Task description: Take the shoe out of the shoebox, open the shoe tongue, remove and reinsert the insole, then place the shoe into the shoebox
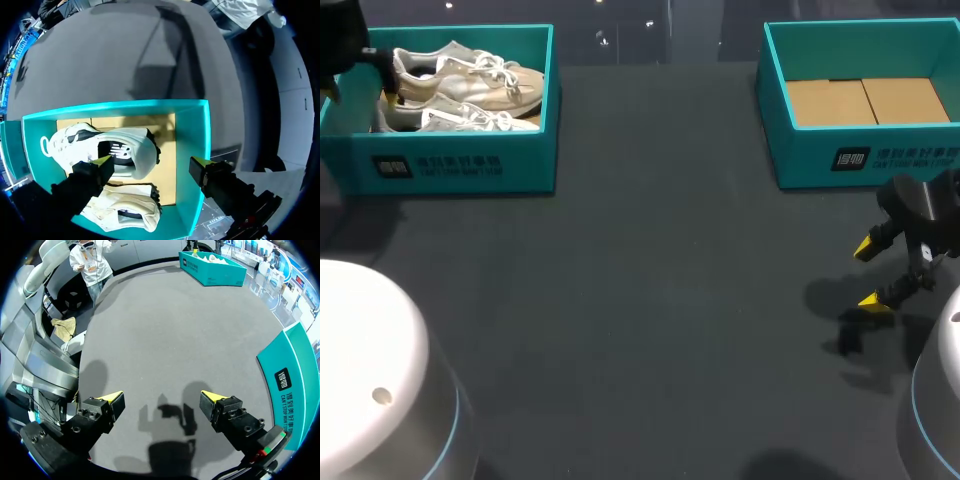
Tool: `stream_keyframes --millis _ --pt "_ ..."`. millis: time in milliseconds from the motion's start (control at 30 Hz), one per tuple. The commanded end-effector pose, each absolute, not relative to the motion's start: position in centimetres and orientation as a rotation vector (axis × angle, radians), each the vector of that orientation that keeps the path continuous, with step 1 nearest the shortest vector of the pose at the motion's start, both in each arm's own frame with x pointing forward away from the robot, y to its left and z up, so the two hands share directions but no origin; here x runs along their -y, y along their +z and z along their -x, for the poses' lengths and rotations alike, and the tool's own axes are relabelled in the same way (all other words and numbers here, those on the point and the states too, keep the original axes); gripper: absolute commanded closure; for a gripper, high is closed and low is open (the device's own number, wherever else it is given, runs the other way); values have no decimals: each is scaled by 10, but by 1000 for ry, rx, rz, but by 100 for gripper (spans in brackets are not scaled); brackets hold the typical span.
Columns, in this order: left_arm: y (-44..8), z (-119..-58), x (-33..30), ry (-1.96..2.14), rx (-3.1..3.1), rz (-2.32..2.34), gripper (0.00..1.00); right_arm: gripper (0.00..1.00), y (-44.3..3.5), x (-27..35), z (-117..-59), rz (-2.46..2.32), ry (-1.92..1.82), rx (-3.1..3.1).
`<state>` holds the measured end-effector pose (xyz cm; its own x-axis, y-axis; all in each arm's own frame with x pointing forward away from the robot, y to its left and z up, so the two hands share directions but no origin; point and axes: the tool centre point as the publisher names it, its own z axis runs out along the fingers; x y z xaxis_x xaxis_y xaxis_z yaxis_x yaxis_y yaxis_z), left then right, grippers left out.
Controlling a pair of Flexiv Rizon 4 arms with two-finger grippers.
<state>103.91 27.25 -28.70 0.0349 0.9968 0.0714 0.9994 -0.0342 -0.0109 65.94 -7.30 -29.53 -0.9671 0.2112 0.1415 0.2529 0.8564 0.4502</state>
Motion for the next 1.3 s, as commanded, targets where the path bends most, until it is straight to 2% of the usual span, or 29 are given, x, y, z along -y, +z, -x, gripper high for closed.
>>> stream_keyframes --millis 33,200,333,533,767,900,1300 --pt "-299 -1040 -273 -77 2150 2218 4 0 -295 73 -658 371 -728 2945" --pt "-310 -1043 -273 -95 2180 2194 6 0 -295 73 -658 371 -728 2945" --pt "-318 -1046 -273 -100 2188 2181 15 0 -295 73 -658 371 -728 2945" --pt "-331 -1047 -273 -113 2191 2168 20 0 -295 73 -658 371 -728 2945" --pt "-344 -1047 -272 -149 2195 2161 23 0 -295 73 -658 371 -728 2945" --pt "-350 -1046 -273 -162 2195 2157 35 0 -295 73 -658 371 -728 2945" --pt "-364 -1046 -277 -212 2193 2132 38 0 -295 73 -658 371 -728 2945"
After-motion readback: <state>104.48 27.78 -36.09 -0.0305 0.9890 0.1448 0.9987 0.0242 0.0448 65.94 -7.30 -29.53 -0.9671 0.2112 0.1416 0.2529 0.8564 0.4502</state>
